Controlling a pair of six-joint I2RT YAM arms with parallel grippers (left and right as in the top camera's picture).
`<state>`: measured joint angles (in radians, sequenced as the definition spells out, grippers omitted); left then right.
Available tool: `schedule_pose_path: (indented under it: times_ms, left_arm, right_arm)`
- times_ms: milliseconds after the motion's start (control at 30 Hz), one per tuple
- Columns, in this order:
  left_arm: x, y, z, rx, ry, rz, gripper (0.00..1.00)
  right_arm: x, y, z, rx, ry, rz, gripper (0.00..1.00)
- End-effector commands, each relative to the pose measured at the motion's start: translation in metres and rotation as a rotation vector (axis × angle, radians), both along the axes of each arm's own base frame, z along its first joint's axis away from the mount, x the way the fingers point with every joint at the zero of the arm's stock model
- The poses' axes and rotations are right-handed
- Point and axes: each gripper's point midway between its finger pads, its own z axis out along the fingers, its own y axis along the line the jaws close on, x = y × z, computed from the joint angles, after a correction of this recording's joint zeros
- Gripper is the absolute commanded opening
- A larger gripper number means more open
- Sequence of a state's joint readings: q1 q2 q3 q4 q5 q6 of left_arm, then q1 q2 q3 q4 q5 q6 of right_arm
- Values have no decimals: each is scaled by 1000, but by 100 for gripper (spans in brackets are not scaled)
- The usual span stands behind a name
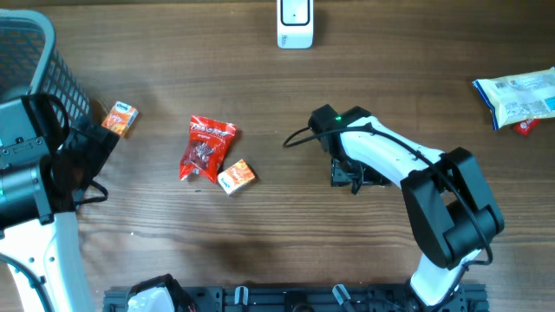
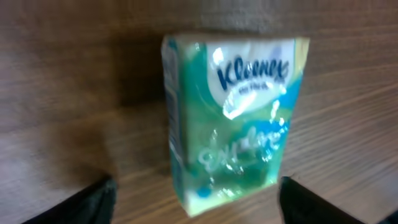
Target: Scan the item barcode
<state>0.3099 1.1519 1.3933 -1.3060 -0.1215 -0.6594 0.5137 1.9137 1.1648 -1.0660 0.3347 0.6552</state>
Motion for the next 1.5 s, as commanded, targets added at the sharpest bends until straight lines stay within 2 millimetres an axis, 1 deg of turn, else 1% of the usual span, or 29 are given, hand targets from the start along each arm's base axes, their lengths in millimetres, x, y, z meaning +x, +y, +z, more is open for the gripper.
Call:
schedule_pose_path:
  times_ms: [0,133,267,300,333,400,467,533,600,633,733,800,833,933,1000,1033,1100,1133,1200,1267,1300,1333,1400,1467]
  left_arm:
    - [0,0,0,-7,-1,3,100]
    - [0,0,0,-7,-1,3,100]
    - [0,0,0,-7,-1,3,100]
    - [0,0,0,-7,-1,3,100]
    - [0,0,0,-7,-1,3,100]
    - [-1,0,-1,-8,1,3,100]
    - [-1,0,-1,-8,2,3,100]
    - [-1,0,-1,-8,2,3,100]
    - [-1,0,-1,-8,2,3,100]
    - [-1,0,-1,-8,2,3,100]
    - [-1,0,-1,-8,2,3,100]
    - [-1,0,-1,-8,2,3,100]
    - [-1,0,-1,-8,2,3,100]
    - [-1,0,-1,-8,1,3,100]
    - [-1,0,-1,-8,1,3,100]
    - [-1,0,-1,-8,1,3,100]
    - [-1,0,-1,-8,1,3,100]
    - [-1,0,-1,-8,1,3,100]
    - [-1,0,-1,-8,1,3,100]
    - [-1,0,-1,-8,1,3,100]
    - [-1,0,-1,-8,1,3,100]
    - [-1,0,-1,-9,2,3,100]
    - [-1,0,-1,-8,2,3,100]
    - [-1,0,-1,-8,2,3,100]
  right_arm:
    - [4,-6,3,-23,-38,9,75]
    - [-1,-14,-5,-53,-43,17,73]
    - [-1,-17,-12,-61,-63,20,66]
    - [0,-19,-12,-69,-70,20,61]
    - [1,-20,-12,-72,-75,14,50]
    - [3,-22,-12,-70,-79,4,43]
    - [3,-25,-12,-66,-76,-10,27]
    - [3,-27,-13,-57,-70,-23,19]
    - [2,-26,-14,-45,-63,-31,6]
    - [2,-25,-14,-37,-60,-33,4]
    - [3,-17,-14,5,-51,-40,4]
    - [6,-5,-12,65,-32,-23,4]
    - [8,5,-11,116,-15,-1,4]
    - [16,46,1,326,33,83,4]
    - [23,79,17,498,48,158,4]
    - [27,92,26,563,46,189,4]
    - [38,120,48,699,27,244,4]
    - [45,135,62,775,7,277,4]
    - [52,151,77,858,-16,332,4]
    - [58,172,95,977,-44,427,4]
    - [58,181,101,1033,-52,468,5]
    - [57,183,102,1048,-51,483,6]
    - [54,182,95,1045,-35,477,6]
    - [48,179,80,1037,-3,452,5]
